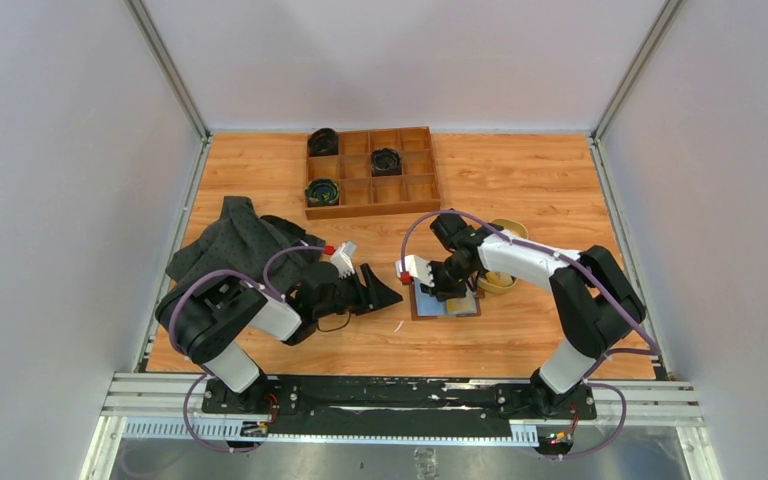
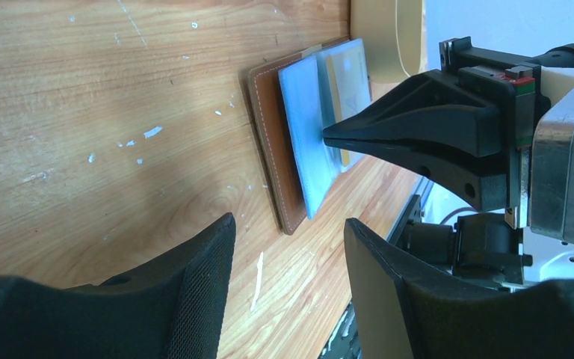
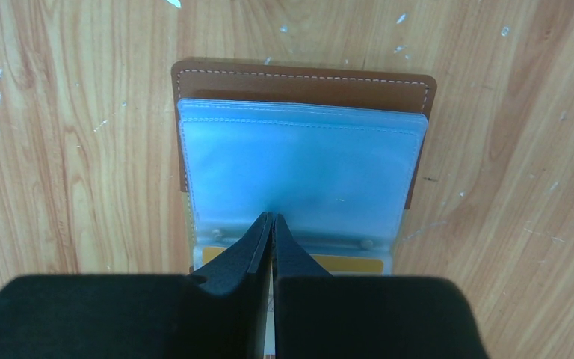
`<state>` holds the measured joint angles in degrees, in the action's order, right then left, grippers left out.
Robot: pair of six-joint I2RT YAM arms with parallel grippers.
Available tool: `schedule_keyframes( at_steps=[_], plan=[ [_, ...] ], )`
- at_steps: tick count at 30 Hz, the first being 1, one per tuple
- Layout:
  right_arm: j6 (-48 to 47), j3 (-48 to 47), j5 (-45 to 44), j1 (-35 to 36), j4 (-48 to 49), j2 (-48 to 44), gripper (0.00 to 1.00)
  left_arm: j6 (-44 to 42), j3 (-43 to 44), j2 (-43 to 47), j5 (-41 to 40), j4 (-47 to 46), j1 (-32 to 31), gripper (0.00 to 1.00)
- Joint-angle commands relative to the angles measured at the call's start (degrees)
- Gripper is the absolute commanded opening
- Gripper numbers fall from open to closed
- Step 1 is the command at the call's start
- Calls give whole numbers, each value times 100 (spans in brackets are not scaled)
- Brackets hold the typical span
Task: Put the credit cards into the card holder
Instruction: Insert the credit card into the card holder.
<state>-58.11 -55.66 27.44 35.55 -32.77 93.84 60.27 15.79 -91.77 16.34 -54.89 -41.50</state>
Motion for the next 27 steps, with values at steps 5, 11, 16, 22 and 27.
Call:
schedule_keyframes(
  at_steps=[5, 11, 16, 22, 27],
  plan=[
    [62, 66, -236, -37, -141, -149, 5, 29, 474, -458, 193, -215, -217, 64],
    [102, 73, -174, -103, -157, -98, 5, 309, 693, -1091, 97, -456, -304, 64],
    [124, 52, -157, -148, -177, -59, 5, 448, 801, -1372, 11, -461, -383, 61],
    [133, 58, -65, -160, -185, -53, 5, 498, 965, -1583, 35, -456, -447, 57],
    [133, 60, -24, -167, -189, -48, 5, 527, 1039, -1664, 44, -518, -472, 52]
  ],
)
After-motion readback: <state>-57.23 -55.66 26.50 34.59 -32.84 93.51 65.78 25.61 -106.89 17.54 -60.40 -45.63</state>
